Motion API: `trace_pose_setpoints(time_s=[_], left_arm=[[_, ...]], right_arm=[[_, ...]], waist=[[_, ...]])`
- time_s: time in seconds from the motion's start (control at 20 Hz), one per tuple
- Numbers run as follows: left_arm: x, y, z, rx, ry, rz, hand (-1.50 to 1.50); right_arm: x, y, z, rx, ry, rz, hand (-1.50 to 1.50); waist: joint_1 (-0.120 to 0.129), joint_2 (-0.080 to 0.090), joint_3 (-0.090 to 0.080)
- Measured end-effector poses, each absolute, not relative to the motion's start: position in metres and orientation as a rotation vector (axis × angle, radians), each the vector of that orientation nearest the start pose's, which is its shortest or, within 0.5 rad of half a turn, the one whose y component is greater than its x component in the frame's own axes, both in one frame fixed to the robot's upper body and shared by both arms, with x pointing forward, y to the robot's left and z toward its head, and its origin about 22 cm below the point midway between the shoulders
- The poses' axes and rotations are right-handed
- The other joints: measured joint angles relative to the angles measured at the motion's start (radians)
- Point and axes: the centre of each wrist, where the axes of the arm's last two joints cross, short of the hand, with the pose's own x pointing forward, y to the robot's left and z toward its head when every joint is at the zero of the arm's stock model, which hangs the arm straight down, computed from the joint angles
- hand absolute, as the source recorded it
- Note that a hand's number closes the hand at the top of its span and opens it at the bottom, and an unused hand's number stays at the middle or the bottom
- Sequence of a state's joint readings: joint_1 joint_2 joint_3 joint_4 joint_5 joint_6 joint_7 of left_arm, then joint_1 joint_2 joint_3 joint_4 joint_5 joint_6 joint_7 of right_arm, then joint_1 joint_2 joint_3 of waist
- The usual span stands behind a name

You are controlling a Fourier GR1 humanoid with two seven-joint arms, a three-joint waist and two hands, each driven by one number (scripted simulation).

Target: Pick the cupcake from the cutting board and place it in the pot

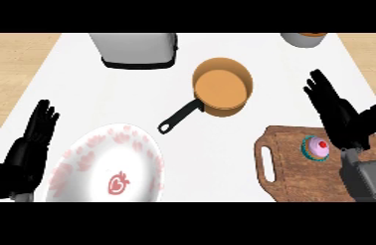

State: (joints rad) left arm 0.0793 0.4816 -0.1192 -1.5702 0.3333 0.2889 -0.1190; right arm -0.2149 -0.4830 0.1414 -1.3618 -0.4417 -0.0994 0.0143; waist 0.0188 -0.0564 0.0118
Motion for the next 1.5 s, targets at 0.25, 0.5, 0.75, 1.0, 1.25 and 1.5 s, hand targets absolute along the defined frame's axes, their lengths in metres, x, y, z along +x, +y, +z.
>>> trace_pose_setpoints(time_s=[0.25, 0.5, 0.75, 1.0, 1.25, 1.5], left_arm=[[0.239, 0.315, 0.045, 0.29, -1.642, 0.041, 0.0], [0.256, 0.301, 0.066, 0.238, -1.653, 0.06, 0.0], [0.27, 0.29, 0.077, 0.204, -1.636, 0.07, 0.0], [0.276, 0.278, 0.079, 0.196, -1.621, 0.068, 0.0], [0.281, 0.278, 0.08, 0.2, -1.621, 0.066, 0.0], [0.284, 0.281, 0.082, 0.203, -1.612, 0.061, 0.0]], right_arm=[[0.297, -0.374, 0.061, -0.109, -1.673, 0.087, 1.5], [0.284, -0.435, 0.071, -0.419, -1.744, 0.272, -1.5], [0.26, -0.474, 0.036, -0.462, -1.898, 0.257, -1.5], [0.256, -0.499, 0.044, -0.428, -1.961, 0.366, -1.5], [0.263, -0.508, 0.087, -0.375, -1.812, 0.618, -1.5], [0.278, -0.487, 0.117, -0.358, -1.592, 0.897, -1.5]], waist=[[-0.01, 0.043, -0.006], [-0.016, 0.064, -0.009], [-0.014, 0.065, -0.007], [-0.014, 0.061, -0.009], [-0.019, 0.057, -0.013], [-0.017, 0.055, -0.015]])
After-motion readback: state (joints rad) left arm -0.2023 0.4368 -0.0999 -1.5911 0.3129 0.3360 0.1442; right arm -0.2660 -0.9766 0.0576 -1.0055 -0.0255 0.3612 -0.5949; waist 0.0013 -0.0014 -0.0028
